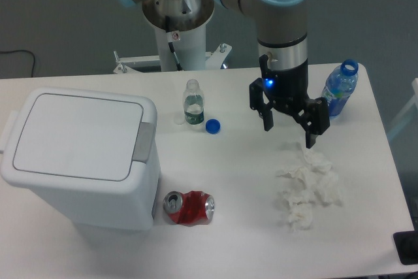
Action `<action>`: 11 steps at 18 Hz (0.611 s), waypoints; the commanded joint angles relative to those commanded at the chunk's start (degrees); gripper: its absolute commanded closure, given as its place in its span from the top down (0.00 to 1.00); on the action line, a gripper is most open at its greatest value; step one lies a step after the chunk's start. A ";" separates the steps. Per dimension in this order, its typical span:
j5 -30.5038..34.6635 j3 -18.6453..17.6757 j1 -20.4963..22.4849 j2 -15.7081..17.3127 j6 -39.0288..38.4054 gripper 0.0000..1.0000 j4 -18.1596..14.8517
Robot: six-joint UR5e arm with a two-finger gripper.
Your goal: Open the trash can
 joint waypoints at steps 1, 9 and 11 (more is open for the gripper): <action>0.17 0.00 0.00 0.00 0.00 1.00 0.00; 0.00 0.44 0.00 0.00 -0.35 1.00 0.00; -0.09 0.53 0.00 0.09 -0.44 1.00 0.00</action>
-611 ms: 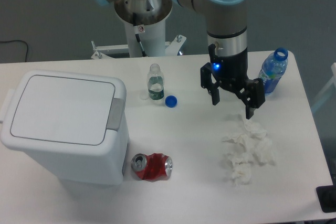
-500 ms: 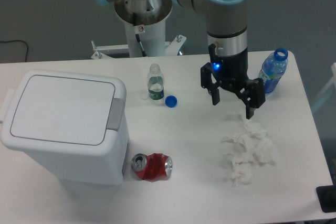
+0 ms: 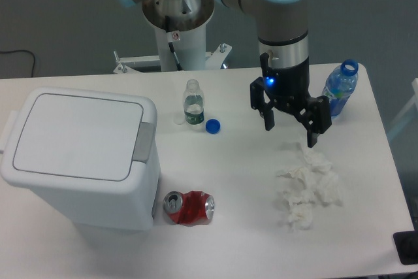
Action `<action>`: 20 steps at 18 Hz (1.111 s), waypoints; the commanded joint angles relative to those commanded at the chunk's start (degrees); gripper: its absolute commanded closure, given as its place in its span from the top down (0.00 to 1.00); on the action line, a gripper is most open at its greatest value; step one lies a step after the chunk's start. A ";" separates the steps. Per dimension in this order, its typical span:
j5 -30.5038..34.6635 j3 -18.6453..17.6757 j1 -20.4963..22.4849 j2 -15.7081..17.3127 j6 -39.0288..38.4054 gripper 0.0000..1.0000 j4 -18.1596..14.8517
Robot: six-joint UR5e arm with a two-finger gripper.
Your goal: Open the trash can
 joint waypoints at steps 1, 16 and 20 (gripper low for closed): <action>-0.09 0.00 0.09 0.00 -0.26 1.00 0.00; -1.14 3.34 -1.32 -0.88 -22.03 1.00 -0.09; -1.23 4.04 -3.25 -0.97 -25.05 1.00 -0.09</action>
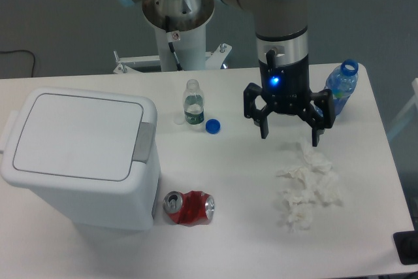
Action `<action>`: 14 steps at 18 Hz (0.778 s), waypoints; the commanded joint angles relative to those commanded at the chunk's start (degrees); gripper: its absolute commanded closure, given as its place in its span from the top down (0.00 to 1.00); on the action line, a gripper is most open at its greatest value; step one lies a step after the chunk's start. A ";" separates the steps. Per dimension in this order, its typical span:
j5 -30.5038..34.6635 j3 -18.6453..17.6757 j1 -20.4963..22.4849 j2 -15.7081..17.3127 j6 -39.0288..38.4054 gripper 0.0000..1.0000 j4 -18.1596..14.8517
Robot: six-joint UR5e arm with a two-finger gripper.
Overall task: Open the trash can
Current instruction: 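Move the open gripper across the table toward the white trash can lid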
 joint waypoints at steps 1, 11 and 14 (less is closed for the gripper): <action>-0.09 0.00 0.00 0.09 -0.70 1.00 0.00; -3.69 0.09 -1.94 0.88 -11.87 1.00 0.00; -4.48 0.18 -3.08 0.88 -12.30 1.00 0.00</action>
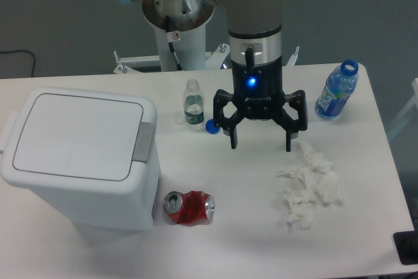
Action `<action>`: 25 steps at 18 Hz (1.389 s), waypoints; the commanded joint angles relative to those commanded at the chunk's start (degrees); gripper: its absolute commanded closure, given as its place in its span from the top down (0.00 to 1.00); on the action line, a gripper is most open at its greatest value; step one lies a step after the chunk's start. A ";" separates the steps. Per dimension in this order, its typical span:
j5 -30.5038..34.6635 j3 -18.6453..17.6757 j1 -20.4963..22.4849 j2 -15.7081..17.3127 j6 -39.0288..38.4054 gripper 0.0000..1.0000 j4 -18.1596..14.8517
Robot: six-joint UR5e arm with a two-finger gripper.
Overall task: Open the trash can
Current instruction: 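Move the open gripper across the table toward the white trash can lid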
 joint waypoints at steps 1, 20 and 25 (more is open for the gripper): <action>-0.44 0.00 -0.09 0.00 -0.87 1.00 0.00; -2.29 -0.44 -5.97 0.70 -11.69 1.00 -0.09; -2.20 -1.23 -7.38 1.67 -11.87 1.00 -0.17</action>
